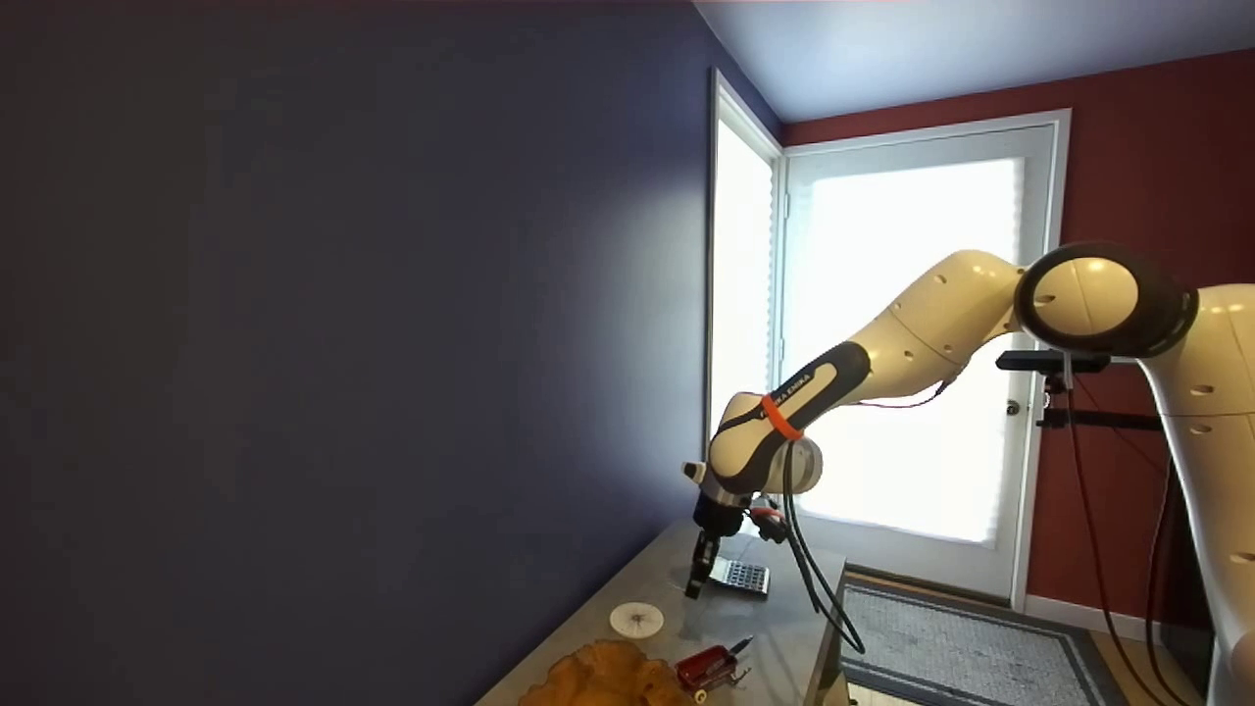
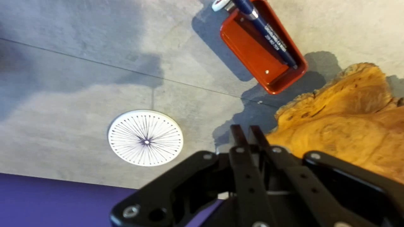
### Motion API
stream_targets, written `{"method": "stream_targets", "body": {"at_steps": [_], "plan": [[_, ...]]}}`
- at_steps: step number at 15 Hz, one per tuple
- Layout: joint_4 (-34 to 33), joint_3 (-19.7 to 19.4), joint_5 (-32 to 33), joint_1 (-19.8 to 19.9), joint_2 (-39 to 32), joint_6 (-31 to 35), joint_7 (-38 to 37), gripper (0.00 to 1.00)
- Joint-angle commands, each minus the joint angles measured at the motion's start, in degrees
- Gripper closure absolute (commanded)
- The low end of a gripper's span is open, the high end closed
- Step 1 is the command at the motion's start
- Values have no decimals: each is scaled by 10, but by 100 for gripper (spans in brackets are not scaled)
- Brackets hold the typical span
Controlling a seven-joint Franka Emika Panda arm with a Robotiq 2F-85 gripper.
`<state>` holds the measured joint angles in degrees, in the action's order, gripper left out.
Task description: Move the small, white object to the red toy
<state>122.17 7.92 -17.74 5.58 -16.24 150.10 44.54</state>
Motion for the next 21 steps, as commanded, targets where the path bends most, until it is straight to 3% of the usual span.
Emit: {"method": "stream_targets", "body": {"at_steps": [1, 9, 21], "plan": [[-11, -2, -5, 4, -19, 3, -34, 98], [-7, 0, 75, -21, -35, -31, -45, 98], [-22, -9, 164, -23, -39, -131, 16, 98]]}}
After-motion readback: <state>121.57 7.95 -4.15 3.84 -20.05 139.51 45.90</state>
